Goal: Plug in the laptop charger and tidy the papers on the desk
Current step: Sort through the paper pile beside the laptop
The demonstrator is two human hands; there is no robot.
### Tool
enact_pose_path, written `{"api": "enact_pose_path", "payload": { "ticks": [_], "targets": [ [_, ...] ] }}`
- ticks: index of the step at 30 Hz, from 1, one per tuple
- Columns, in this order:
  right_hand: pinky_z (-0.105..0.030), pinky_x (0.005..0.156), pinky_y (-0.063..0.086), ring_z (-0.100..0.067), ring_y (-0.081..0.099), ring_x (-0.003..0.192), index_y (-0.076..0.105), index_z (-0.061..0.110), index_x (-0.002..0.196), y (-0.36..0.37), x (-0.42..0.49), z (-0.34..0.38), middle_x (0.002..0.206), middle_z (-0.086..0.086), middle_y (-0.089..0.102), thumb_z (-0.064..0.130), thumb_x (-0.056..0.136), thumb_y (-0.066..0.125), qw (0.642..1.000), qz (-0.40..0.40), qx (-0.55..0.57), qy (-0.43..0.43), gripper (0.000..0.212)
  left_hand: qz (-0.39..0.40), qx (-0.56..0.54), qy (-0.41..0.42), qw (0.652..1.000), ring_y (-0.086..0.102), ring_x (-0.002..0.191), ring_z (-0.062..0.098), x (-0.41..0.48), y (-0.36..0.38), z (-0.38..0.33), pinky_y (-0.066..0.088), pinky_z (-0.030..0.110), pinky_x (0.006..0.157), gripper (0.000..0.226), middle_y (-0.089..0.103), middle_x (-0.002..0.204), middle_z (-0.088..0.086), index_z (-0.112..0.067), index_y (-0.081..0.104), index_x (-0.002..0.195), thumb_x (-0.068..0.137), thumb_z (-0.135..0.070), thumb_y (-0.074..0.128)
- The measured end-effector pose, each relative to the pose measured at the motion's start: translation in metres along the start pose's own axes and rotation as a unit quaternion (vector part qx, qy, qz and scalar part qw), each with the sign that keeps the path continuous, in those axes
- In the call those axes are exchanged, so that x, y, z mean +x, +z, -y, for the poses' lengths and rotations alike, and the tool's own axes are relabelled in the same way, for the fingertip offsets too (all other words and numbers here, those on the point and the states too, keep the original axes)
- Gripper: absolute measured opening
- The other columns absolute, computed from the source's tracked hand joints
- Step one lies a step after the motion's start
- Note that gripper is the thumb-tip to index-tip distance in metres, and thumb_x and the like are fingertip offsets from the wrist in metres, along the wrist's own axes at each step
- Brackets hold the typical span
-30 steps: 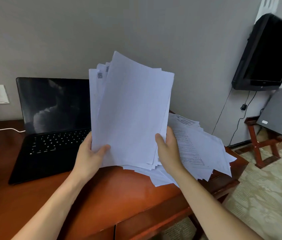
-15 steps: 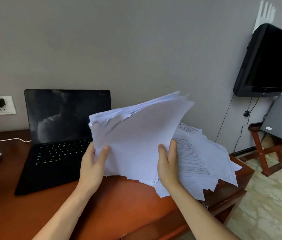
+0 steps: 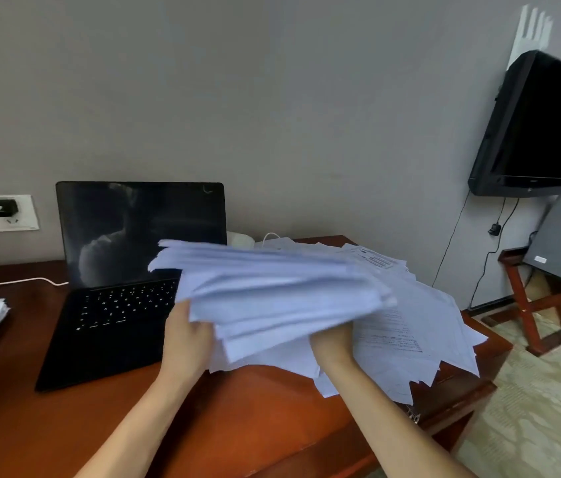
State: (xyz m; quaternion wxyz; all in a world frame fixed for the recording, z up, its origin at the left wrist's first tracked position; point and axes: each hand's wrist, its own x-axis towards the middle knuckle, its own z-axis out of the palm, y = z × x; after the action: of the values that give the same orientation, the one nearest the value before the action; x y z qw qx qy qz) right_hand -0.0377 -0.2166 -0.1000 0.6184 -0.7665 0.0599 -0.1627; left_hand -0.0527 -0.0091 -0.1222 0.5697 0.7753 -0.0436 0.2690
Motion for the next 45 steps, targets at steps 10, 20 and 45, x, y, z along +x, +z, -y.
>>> {"api": "enact_pose_path", "payload": {
  "ticks": [10, 20, 45],
  "targets": [
    [-0.010, 0.083, 0.047, 0.000, 0.064, 0.105, 0.058, 0.021, 0.122, 0.004, 0.000, 0.009, 0.110, 0.022, 0.068, 0.024, 0.108, 0.046, 0.980, -0.029, 0.039, -0.193, 0.018, -0.006, -0.042, 0.021, 0.999, 0.066, 0.108, -0.006, -0.002, 0.007, -0.007, 0.053, 0.016, 0.086, 0.039, 0.068, 0.116, -0.032, -0.030, 0.059, 0.136, 0.105, -0.006, 0.055],
    [-0.018, 0.082, 0.045, 0.002, 0.061, 0.099, 0.051, 0.023, 0.113, 0.004, -0.006, 0.004, 0.103, 0.027, 0.065, 0.016, 0.108, 0.040, 0.981, -0.025, 0.115, -0.155, 0.015, -0.021, -0.140, -0.015, 0.990, 0.066, 0.110, -0.003, -0.005, 0.013, -0.012, 0.052, 0.014, 0.089, 0.032, 0.073, 0.112, -0.020, -0.035, 0.063, 0.119, 0.104, -0.007, 0.059],
    [-0.029, 0.066, 0.047, -0.015, 0.057, 0.075, 0.051, 0.026, 0.124, -0.016, -0.003, 0.006, 0.098, 0.019, 0.070, -0.001, 0.096, 0.040, 0.988, 0.051, 0.051, -0.134, 0.041, 0.050, -0.056, -0.014, 0.997, 0.060, 0.117, -0.011, -0.007, 0.005, -0.010, 0.047, 0.016, 0.094, 0.041, 0.064, 0.126, -0.034, -0.037, 0.053, 0.142, 0.108, -0.015, 0.052]
  ]
}}
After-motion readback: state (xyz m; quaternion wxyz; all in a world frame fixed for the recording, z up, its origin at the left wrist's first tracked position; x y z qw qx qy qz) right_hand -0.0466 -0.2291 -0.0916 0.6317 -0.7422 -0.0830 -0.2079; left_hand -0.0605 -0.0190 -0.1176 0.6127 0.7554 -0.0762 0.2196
